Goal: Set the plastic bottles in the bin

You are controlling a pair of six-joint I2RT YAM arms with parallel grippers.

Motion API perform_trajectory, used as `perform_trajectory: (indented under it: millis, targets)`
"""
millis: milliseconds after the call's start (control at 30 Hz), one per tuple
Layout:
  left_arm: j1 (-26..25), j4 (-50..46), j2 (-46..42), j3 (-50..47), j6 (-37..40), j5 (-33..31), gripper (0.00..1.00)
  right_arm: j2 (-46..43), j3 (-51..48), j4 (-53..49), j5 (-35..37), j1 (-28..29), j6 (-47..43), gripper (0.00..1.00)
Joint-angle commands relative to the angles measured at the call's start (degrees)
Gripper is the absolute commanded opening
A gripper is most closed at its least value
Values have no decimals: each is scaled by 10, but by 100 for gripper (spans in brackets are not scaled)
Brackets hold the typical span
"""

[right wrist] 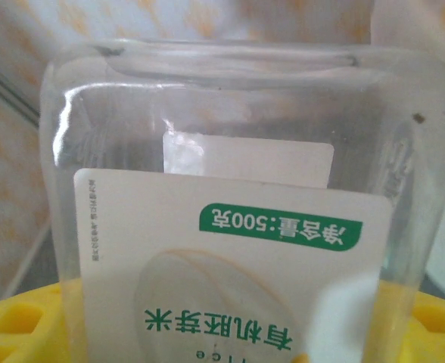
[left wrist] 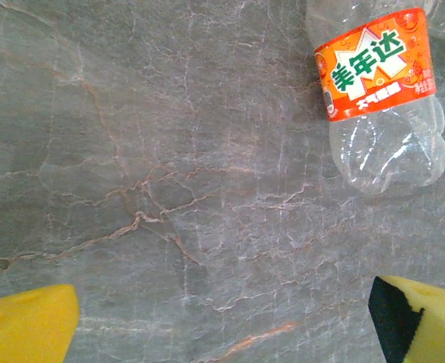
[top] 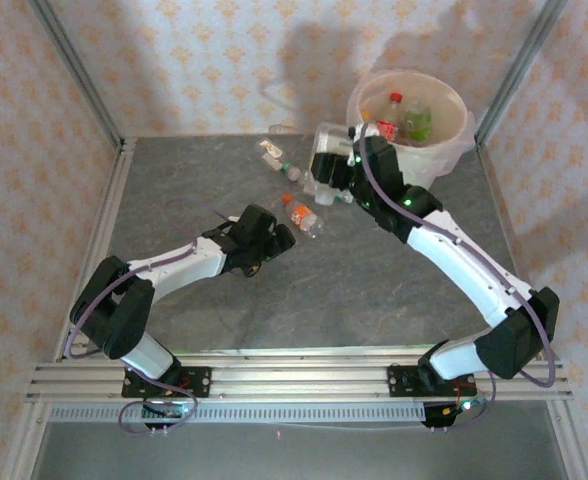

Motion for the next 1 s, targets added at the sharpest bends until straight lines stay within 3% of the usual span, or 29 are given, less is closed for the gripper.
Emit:
perform_trajectory:
  millis: [0,200,500,633,733,867,967]
  targets:
    - [4,-19,5,13,-19,-13,100,29,77,58,-17,-26,-62,67]
    - [4,-16,-2,6,-25,-11,100,80,201,-1,-40,-113,-119,68]
    - [3,-14,-4,10,-29,-10,100,181,337,-78,-181,-283,-162,71]
    - [3,-22,-8,13,-27,-16,100,255,435,-171,-179,-299,-199,74]
    - [3,-31,-10,17,-24,-19,100,301,497,-224,-208,-298,-194,84]
    - [3,-30,-12,17,-26,-21,100,315,503,-211,-265,-298,-177,99]
    - [2,-32,-12,16,-26,-22,100,310,504,-196,-265,-298,-165,99]
